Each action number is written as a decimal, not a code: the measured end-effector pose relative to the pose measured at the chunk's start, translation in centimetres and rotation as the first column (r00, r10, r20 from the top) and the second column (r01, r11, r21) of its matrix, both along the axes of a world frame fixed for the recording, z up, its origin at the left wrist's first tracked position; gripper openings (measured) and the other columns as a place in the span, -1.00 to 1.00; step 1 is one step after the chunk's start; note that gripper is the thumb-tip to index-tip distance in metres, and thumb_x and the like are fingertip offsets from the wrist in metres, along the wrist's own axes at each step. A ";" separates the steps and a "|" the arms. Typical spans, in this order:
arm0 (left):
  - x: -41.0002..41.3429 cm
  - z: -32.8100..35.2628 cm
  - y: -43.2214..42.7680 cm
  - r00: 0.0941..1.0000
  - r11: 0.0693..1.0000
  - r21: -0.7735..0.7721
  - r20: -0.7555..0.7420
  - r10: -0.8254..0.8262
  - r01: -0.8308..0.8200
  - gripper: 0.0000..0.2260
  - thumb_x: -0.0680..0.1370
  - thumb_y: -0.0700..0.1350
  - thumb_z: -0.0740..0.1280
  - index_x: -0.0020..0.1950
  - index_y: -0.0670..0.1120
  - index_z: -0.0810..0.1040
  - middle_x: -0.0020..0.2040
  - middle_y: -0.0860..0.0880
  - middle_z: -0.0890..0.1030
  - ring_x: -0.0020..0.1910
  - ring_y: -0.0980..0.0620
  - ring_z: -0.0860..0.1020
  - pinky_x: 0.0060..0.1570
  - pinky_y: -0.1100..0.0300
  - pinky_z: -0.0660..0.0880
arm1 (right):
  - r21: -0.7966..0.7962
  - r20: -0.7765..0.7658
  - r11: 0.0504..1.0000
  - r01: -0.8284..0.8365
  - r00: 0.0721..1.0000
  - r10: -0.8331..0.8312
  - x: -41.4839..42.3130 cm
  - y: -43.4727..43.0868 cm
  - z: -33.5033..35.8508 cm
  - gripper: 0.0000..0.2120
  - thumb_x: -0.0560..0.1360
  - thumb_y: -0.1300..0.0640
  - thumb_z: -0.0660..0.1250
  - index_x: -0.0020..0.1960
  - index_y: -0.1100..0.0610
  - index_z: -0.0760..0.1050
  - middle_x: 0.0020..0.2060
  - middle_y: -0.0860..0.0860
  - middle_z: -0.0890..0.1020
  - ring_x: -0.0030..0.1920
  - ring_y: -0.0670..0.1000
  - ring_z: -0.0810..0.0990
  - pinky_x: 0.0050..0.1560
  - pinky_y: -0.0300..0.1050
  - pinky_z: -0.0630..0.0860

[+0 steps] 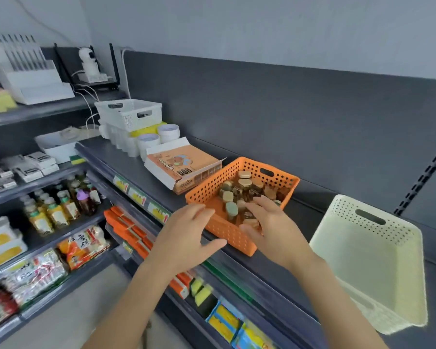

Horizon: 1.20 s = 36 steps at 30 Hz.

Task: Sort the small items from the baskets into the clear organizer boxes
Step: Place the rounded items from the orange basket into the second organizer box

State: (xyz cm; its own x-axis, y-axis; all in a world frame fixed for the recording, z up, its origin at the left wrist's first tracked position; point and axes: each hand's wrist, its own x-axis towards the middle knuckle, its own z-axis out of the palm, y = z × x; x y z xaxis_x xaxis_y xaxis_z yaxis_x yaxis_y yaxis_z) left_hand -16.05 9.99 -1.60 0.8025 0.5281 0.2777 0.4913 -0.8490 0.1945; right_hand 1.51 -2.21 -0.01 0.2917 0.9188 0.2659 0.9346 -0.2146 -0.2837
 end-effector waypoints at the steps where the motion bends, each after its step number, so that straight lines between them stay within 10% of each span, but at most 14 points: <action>1: 0.7 0.3 0.9 1.000 1.000 -0.007 0.003 -0.006 0.006 -0.24 0.41 0.42 0.02 0.47 0.00 0.29 0.44 0.04 0.30 0.41 0.07 0.25 0.38 0.16 0.21 | 0.002 -0.015 1.000 0.009 1.000 -0.009 0.6 0.8 0.0 -0.49 0.56 -0.07 0.24 0.45 0.08 0.30 0.45 0.03 0.27 0.47 0.04 0.19 0.39 -0.15 0.22; 7: 5.3 1.2 6.0 0.998 0.998 -0.018 0.012 -0.061 0.062 -0.36 0.48 0.30 0.22 0.47 0.02 0.26 0.46 0.07 0.26 0.41 0.09 0.24 0.39 0.13 0.26 | 0.007 -0.053 0.998 0.068 0.996 -0.068 4.0 5.0 -0.5 -0.50 0.55 -0.05 0.25 0.43 0.10 0.32 0.44 0.01 0.30 0.33 0.02 0.40 0.30 -0.19 0.34; 21: 12.9 -0.8 14.0 0.912 0.926 -0.177 -0.186 -0.365 0.334 -0.41 0.52 -0.06 0.36 0.50 0.08 0.20 0.49 0.11 0.20 0.44 0.11 0.24 0.36 0.11 0.33 | -0.122 -0.064 0.954 0.274 0.957 -0.283 5.7 8.7 -1.7 -0.45 0.53 -0.02 0.29 0.47 0.05 0.25 0.46 -0.02 0.24 0.45 0.00 0.23 0.34 -0.18 0.31; 36: 16.5 -1.3 15.3 0.809 0.837 -0.110 -0.217 -0.546 0.535 -0.71 0.56 -0.14 0.29 0.28 0.01 0.49 0.19 0.06 0.49 0.10 0.06 0.50 0.02 0.18 0.53 | -0.176 -0.092 0.901 0.397 0.904 -0.417 5.2 9.5 -2.7 -0.44 0.50 0.04 0.33 0.46 0.00 0.26 0.48 -0.04 0.21 0.41 0.00 0.32 0.30 -0.08 0.42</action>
State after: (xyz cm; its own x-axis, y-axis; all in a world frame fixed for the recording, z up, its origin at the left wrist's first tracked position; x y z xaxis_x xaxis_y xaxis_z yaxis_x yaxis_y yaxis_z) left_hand 0.41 25.31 -2.90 0.9993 -0.0035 0.0369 -0.0099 -0.9845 0.1750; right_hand 6.72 7.30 -2.75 0.6704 0.7385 0.0720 0.7155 -0.6178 -0.3263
